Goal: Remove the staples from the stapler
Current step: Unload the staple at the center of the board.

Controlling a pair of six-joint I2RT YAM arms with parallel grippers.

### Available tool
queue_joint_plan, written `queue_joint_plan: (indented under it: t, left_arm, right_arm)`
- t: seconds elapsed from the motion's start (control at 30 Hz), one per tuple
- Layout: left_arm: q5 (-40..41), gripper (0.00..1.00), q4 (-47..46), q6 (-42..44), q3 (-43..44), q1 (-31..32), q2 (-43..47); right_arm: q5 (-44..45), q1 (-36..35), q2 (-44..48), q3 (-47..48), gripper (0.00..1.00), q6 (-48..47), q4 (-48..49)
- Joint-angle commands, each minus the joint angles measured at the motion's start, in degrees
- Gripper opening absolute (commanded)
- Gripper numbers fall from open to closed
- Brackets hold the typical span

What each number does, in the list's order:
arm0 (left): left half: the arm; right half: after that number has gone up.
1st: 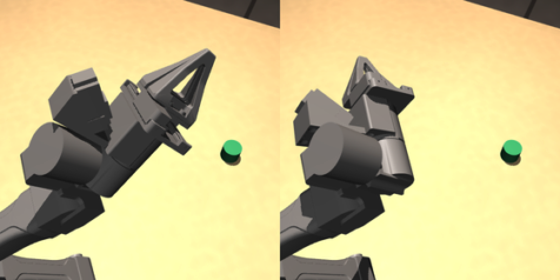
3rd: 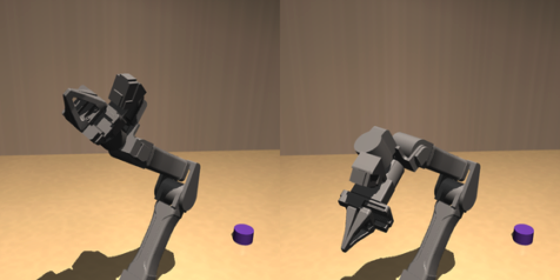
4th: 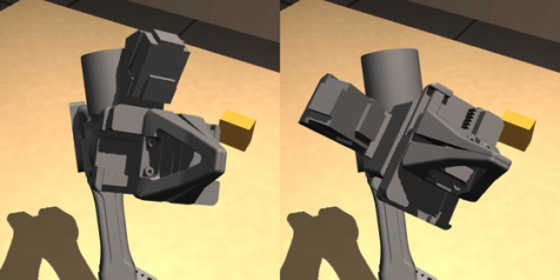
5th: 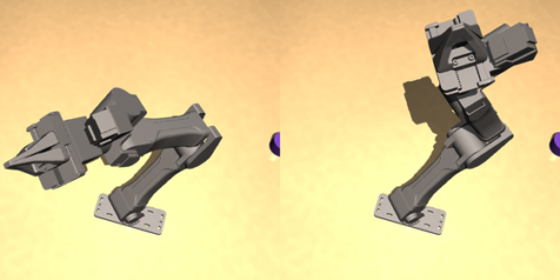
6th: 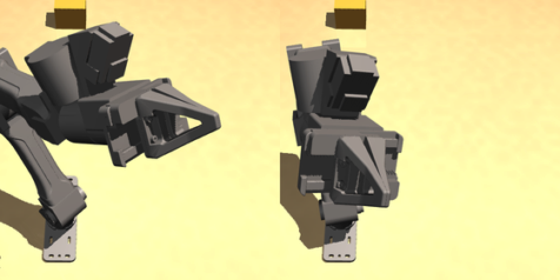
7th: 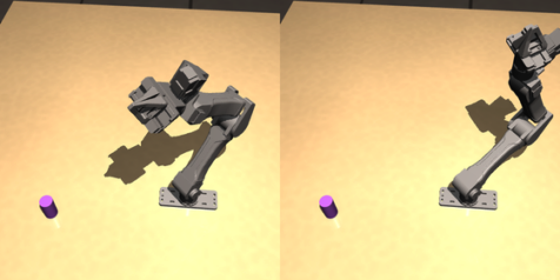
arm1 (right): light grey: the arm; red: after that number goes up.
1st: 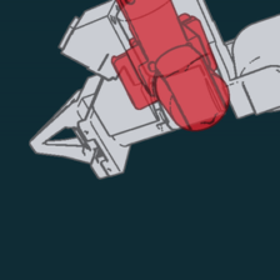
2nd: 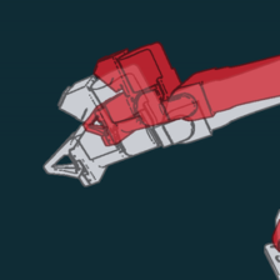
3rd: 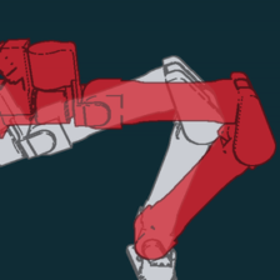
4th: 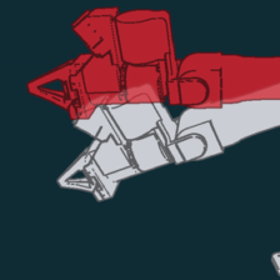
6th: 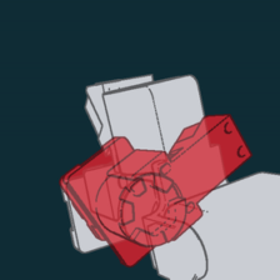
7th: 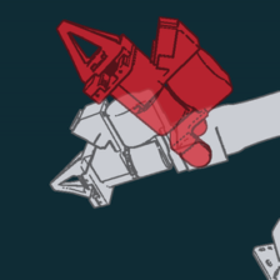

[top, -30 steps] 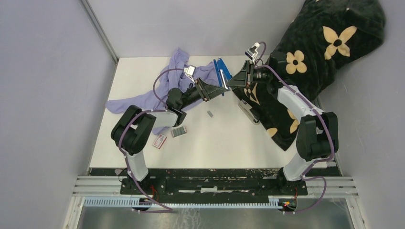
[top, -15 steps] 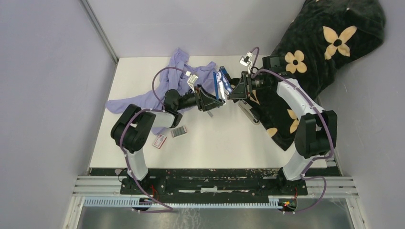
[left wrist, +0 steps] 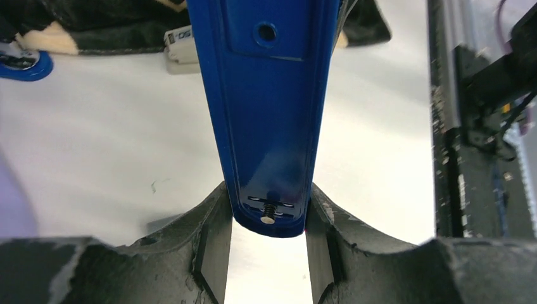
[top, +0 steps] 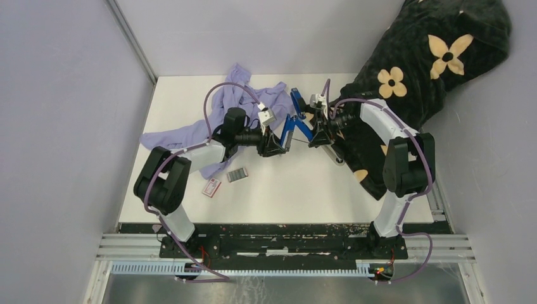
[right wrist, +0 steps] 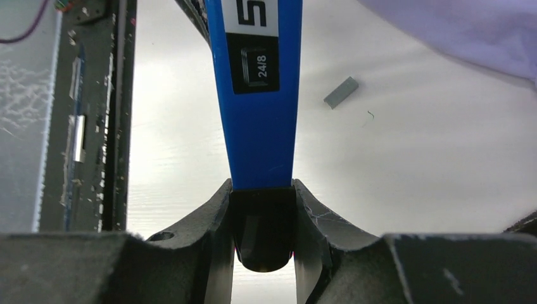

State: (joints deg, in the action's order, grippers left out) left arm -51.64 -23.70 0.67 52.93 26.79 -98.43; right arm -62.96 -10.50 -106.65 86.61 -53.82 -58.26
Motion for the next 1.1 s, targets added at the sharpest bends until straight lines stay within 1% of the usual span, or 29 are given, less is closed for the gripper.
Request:
queue_joint_plan:
  t: [0.0, 0.3, 0.43, 0.57, 0.7, 0.9, 1.07]
  left_arm:
    - [5.57, 0.03, 21.21, 20.54, 5.78, -0.84, 3.27]
    - [10.77, 0.03, 35.61, 30.19, 10.13, -0.77, 1.62]
    - [12.97, 0.03, 39.91, 32.72, 11.70, -0.79, 0.93]
    - [14.69, 0.03, 46.58, 34.48, 14.77, -0.76, 0.20]
    - [14.91, 0.03, 48.36, 34.77, 15.19, -0.66, 0.80]
    - [15.03, 0.03, 48.49, 32.89, 14.99, 0.24, 1.88]
    - [16.82, 0.03, 49.02, 30.98, 15.33, 2.86, 3.45]
  right_arm:
    - [6.79, -0.18, 2.12, -3.32, 0.01, -4.22, 3.78]
    - [13.03, -0.72, 4.12, -8.53, 0.01, 0.91, 10.91]
    - [15.77, -1.24, 4.93, -10.58, 0.01, 1.83, 13.13]
    - [17.34, -1.54, 5.52, -11.60, 0.01, 2.23, 13.92]
    - [17.38, -1.78, 6.22, -12.54, 0.01, 3.91, 15.07]
    - [16.35, -3.03, 8.41, -13.55, 0.01, 6.10, 15.38]
    - [14.49, -3.78, 10.13, -12.43, 0.01, 7.68, 12.42]
